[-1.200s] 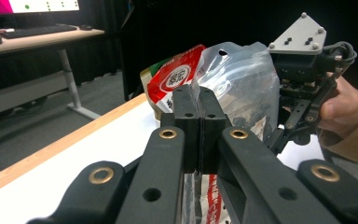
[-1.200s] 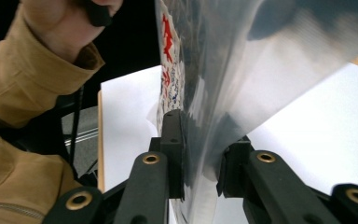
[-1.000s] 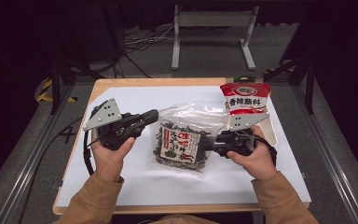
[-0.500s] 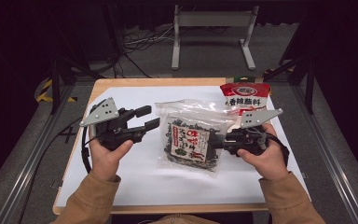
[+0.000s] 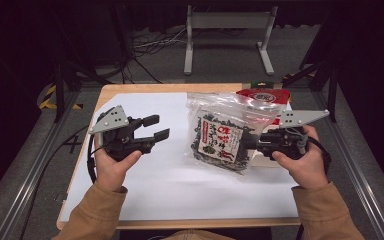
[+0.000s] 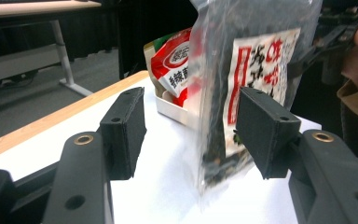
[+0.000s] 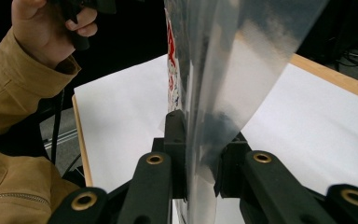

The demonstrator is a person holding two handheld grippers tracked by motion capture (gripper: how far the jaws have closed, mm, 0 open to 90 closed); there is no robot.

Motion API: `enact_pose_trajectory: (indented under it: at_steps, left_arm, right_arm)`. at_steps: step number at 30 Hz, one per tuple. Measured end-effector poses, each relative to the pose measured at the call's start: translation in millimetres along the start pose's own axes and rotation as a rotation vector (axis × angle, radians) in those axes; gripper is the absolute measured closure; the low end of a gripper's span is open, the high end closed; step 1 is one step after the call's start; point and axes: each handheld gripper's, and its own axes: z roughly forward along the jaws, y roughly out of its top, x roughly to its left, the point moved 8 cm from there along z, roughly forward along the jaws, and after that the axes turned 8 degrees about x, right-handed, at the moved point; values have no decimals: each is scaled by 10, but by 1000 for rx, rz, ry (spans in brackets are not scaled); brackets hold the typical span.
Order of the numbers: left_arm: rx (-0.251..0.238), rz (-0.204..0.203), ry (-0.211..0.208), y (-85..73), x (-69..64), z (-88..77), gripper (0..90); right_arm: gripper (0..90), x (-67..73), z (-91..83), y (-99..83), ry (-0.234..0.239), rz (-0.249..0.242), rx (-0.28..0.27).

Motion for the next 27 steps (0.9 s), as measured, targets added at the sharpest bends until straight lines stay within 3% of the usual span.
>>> enact_pose_trajectory:
  at_steps: [12,27]
  left_arm:
    - [32,-29,21,-118,104,1,414]
    - [68,-64,39,-278,242,49,398]
  right_arm:
    - [779,-132,-231,68,-56,33,-10]
    - [778,-278,-476,208,-92,60,-27]
